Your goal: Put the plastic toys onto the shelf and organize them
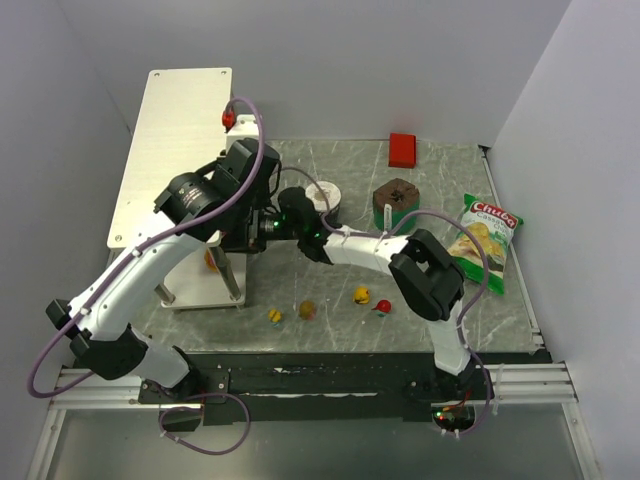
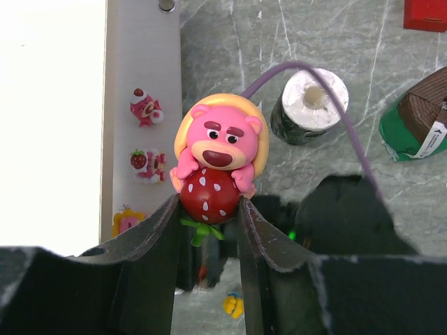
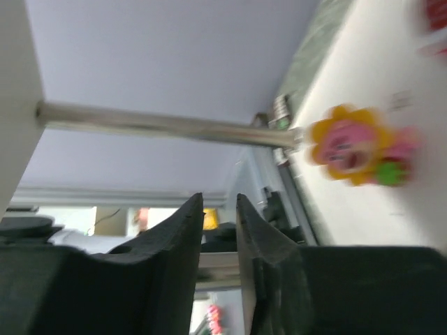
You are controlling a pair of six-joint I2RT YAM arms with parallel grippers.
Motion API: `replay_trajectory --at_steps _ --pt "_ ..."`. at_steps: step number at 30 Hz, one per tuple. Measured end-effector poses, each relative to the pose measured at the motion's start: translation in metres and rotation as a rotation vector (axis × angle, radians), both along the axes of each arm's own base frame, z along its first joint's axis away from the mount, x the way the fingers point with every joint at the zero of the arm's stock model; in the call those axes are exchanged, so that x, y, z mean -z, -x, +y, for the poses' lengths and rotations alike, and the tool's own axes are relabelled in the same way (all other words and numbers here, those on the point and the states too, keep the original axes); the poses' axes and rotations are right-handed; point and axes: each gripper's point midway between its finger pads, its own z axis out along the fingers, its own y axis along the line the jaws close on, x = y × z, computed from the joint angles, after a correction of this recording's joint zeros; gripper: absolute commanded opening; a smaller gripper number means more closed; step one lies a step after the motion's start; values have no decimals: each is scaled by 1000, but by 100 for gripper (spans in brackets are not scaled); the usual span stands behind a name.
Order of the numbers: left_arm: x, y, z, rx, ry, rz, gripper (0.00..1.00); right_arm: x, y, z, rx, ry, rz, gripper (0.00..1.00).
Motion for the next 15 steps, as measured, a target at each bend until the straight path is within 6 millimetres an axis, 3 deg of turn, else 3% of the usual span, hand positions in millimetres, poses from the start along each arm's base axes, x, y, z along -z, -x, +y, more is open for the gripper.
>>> replay_trajectory --at_steps 5,15 --pt "5 -1 6 -11 -5 14 7 -4 42 24 -47 -24 47 22" --pt "6 3 15 -2 3 24 8 14 52 31 9 25 123 14"
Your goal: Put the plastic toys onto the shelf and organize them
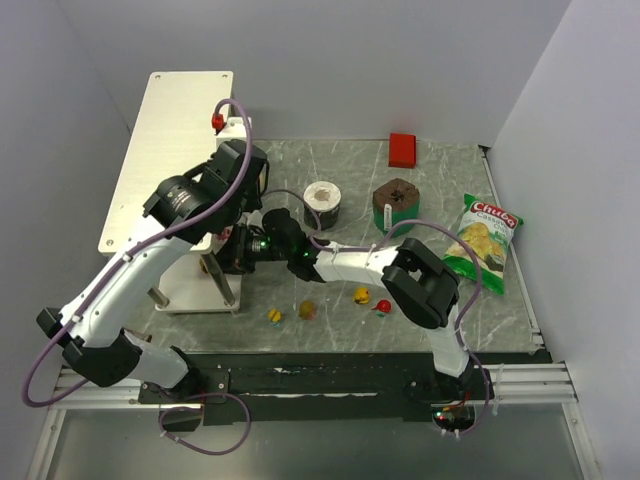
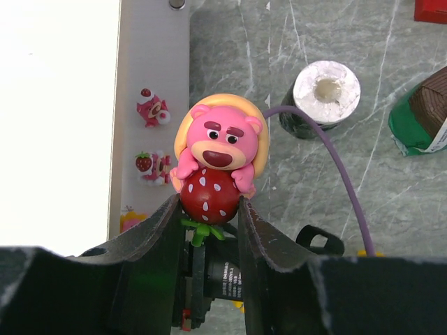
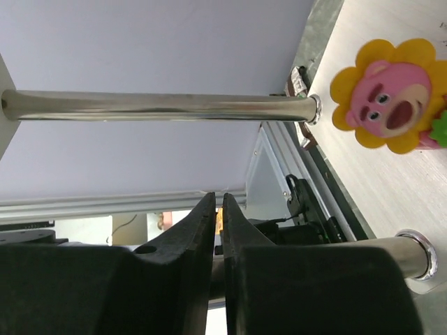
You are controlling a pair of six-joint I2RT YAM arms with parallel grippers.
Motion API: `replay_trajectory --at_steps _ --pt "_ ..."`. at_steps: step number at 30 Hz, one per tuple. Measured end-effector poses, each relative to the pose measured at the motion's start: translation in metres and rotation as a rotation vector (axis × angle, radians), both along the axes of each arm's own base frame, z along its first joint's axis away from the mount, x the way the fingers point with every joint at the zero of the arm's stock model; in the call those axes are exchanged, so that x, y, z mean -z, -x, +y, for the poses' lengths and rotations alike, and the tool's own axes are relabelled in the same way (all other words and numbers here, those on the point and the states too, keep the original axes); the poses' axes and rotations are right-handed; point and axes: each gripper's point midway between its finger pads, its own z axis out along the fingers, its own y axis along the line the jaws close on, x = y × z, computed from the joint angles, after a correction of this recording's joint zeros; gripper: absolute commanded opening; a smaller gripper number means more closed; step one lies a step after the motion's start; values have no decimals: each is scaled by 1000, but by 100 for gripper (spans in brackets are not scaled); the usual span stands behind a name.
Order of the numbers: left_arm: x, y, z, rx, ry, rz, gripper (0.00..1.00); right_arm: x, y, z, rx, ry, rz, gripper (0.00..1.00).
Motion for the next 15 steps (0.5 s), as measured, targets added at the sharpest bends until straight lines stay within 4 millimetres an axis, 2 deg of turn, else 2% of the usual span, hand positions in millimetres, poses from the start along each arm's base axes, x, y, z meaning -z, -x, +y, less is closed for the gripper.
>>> replay_trajectory --at_steps 9,15 --pt "-3 1 1 20 -1 -3 9 14 29 3 -16 31 50 11" --pt "2 1 -1 30 -7 6 9 15 39 4 -20 19 77 12"
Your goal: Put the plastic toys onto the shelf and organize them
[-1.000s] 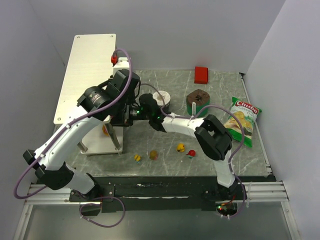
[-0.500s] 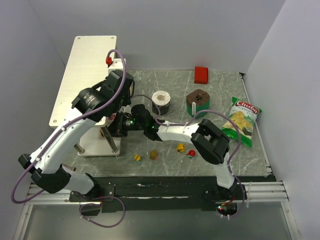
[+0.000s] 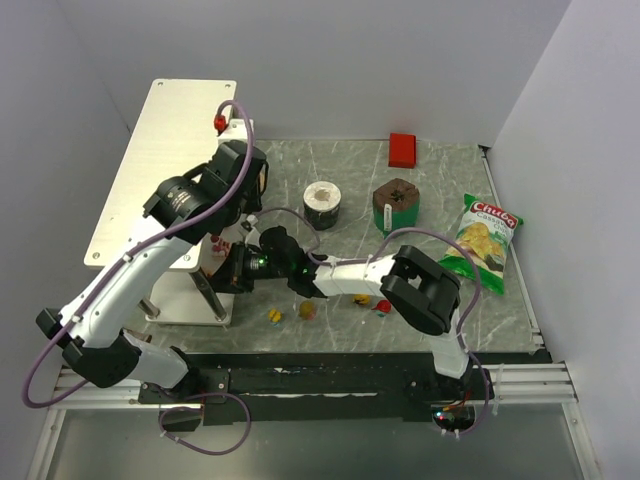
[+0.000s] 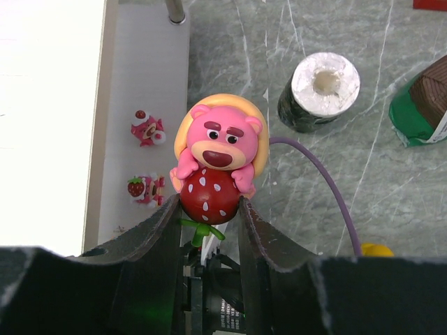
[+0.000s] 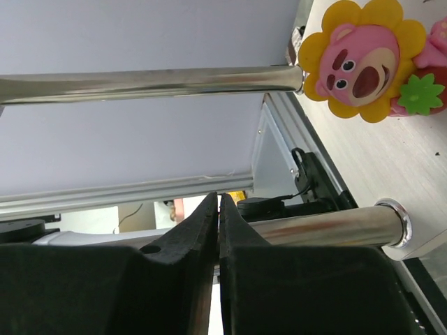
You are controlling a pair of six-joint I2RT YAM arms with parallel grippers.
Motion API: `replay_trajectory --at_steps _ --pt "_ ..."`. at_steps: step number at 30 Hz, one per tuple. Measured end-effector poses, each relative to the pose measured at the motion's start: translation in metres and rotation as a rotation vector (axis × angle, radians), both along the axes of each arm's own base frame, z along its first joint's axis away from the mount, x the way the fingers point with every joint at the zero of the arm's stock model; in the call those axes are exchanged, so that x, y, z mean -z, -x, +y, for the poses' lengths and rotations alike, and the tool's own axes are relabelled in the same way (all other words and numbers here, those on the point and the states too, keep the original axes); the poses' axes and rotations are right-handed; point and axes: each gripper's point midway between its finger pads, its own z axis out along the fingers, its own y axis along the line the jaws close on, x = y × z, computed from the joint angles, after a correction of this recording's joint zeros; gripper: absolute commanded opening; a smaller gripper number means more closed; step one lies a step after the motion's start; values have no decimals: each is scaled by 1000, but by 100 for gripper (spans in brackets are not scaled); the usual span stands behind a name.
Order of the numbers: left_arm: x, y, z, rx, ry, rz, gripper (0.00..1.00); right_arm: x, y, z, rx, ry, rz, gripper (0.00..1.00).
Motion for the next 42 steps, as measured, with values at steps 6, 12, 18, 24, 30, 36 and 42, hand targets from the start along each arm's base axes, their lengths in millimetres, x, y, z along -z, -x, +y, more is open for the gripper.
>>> replay_trajectory --at_steps 6,12,18,24,30,36,42 --pt "8 0 -5 24 3 21 7 3 -2 -9 30 2 6 24" --pt "12 2 -13 85 1 36 8 -8 -34 -40 109 12 -12 47" --pt "11 5 -30 180 -1 28 5 -37 -99 -102 295 36 -83 50" --pt "34 17 -67 295 -80 79 4 -6 -146 -207 530 312 -67 51" --pt "91 28 -111 414 -180 211 3 29 -146 -297 680 575 -40 53" --pt "162 45 -134 505 -245 397 5 29 -153 -356 790 667 -60 53" --pt "224 50 -144 550 -310 527 10 67 -141 -396 825 743 29 53"
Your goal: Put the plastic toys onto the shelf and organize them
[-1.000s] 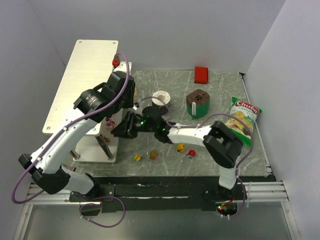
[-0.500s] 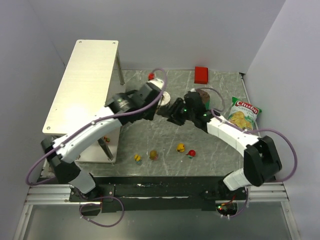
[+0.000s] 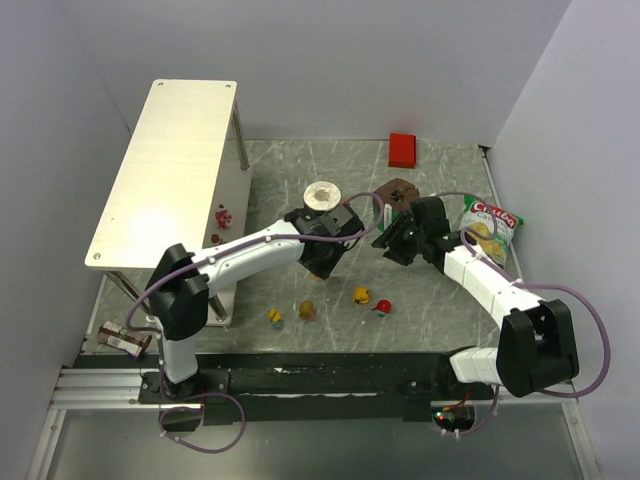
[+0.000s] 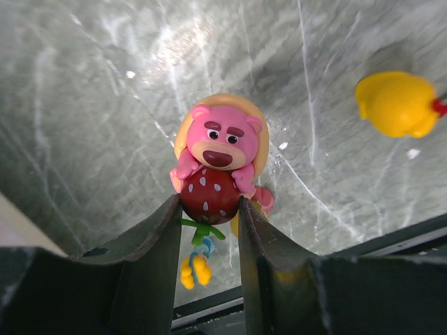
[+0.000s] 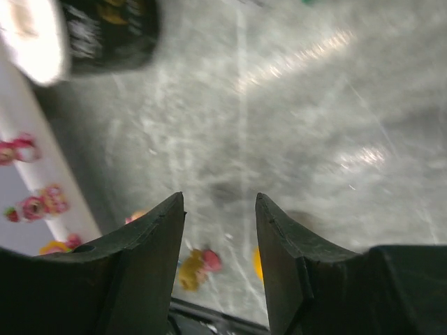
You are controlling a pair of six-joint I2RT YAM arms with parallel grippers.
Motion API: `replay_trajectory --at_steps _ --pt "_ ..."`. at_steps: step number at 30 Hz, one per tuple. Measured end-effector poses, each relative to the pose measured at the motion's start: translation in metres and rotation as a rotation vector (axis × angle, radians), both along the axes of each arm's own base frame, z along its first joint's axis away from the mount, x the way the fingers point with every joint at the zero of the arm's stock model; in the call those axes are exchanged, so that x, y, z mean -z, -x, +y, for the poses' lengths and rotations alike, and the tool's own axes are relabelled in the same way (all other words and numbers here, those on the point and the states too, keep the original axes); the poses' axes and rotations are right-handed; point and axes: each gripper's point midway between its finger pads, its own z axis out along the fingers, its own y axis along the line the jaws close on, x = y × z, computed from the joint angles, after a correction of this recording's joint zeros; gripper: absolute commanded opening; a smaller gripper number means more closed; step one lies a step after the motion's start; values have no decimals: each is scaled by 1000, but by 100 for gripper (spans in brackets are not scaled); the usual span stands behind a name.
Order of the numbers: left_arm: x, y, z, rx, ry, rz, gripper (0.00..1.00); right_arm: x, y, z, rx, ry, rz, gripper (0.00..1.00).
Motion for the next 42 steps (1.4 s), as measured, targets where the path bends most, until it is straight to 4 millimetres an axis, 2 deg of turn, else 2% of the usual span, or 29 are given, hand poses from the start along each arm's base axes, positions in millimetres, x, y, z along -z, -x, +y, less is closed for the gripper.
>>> replay_trajectory --at_steps 3,7,12,14,15,19,22,26,29,33,37,42 --pt "19 0 -2 17 -33 27 13 12 9 -4 -9 -9 45 53" --pt "37 -3 -7 29 -56 42 31 12 8 -5 -23 -37 47 53" --pt "59 0 -2 49 -84 57 38 15 6 -2 -51 -64 58 53" --pt "69 3 3 52 -107 69 47 17 6 1 -66 -76 65 53" --pt "72 3 5 52 -119 73 55 18 6 3 -74 -81 68 53" --pt "73 0 5 54 -120 55 72 22 7 8 -96 -99 82 54" --pt "72 -3 2 55 -110 41 79 26 7 11 -117 -114 93 56" --pt "69 -6 3 45 -113 23 86 31 9 21 -178 -131 108 66" --pt "58 -8 4 35 -99 0 88 35 5 35 -252 -124 117 73" --pt "22 -11 5 13 -28 -57 87 40 7 66 -391 -108 116 75" --pt "-34 -17 10 -34 89 -143 85 46 12 91 -499 -101 116 74" --pt "-95 -26 27 -133 207 -251 85 45 24 106 -556 -107 122 73"
